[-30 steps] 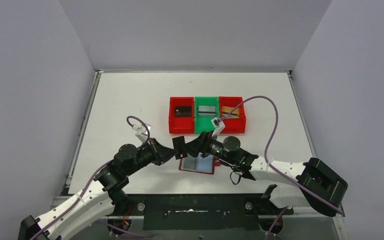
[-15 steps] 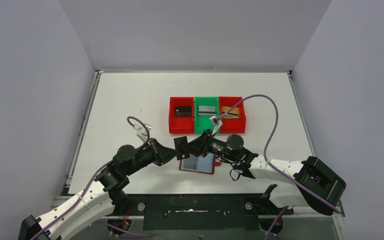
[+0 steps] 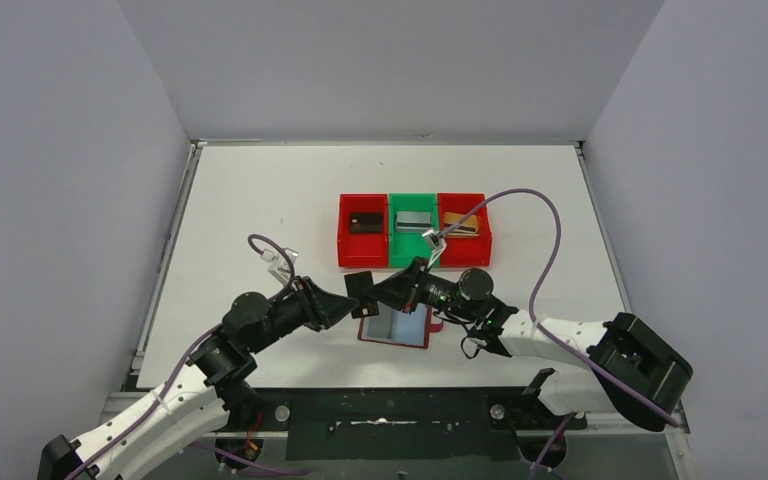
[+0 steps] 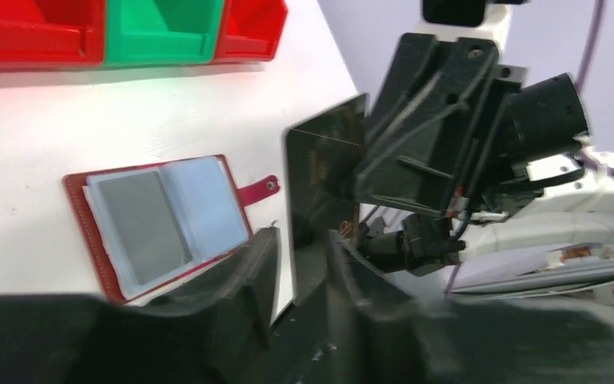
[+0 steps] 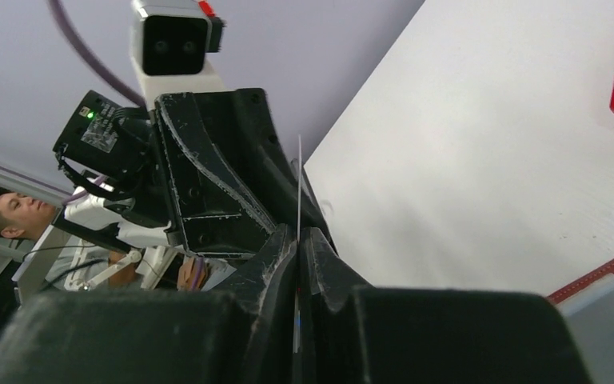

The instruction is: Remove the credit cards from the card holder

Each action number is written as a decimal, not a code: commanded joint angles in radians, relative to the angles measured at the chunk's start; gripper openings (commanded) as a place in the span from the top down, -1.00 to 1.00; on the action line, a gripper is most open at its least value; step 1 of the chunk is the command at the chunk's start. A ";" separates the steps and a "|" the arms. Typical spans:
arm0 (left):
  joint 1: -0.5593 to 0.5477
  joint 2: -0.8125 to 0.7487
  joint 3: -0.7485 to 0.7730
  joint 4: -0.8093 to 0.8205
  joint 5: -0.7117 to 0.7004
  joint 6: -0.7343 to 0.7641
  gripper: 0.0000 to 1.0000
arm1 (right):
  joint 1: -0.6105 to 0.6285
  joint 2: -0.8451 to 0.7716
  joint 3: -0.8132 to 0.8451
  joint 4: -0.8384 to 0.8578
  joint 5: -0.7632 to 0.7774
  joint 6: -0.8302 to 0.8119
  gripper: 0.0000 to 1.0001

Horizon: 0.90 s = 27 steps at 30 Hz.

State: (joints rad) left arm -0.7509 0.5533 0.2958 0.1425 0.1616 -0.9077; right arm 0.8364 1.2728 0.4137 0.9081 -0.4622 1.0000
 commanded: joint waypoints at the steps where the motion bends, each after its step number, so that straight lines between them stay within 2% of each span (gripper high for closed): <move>1: 0.002 -0.013 0.019 -0.022 -0.062 -0.003 0.22 | -0.001 -0.001 0.003 0.106 -0.028 -0.002 1.00; 5: 0.002 -0.042 0.058 -0.134 -0.144 0.019 -0.40 | -0.005 -0.012 0.017 0.035 -0.012 -0.031 1.00; 7: 0.001 -0.057 0.089 -0.212 -0.193 0.037 -0.57 | -0.007 -0.025 0.034 -0.049 0.016 -0.064 1.00; 14: 0.002 -0.048 0.269 -0.574 -0.413 0.110 -0.69 | -0.004 -0.082 0.141 -0.450 0.252 -0.232 1.00; 17: 0.001 -0.033 0.346 -0.682 -0.517 0.145 -0.75 | -0.003 -0.078 0.216 -0.574 0.333 -0.329 1.00; 21: 0.002 0.010 0.457 -0.774 -0.633 0.213 -0.78 | 0.004 -0.058 0.292 -0.659 0.421 -0.453 1.00; 27: 0.005 0.093 0.522 -0.823 -0.752 0.293 -0.81 | 0.030 -0.019 0.373 -0.690 0.541 -0.683 1.00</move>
State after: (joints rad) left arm -0.7509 0.5976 0.7597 -0.6109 -0.4564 -0.6949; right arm 0.8410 1.2400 0.7185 0.2409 -0.0616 0.5251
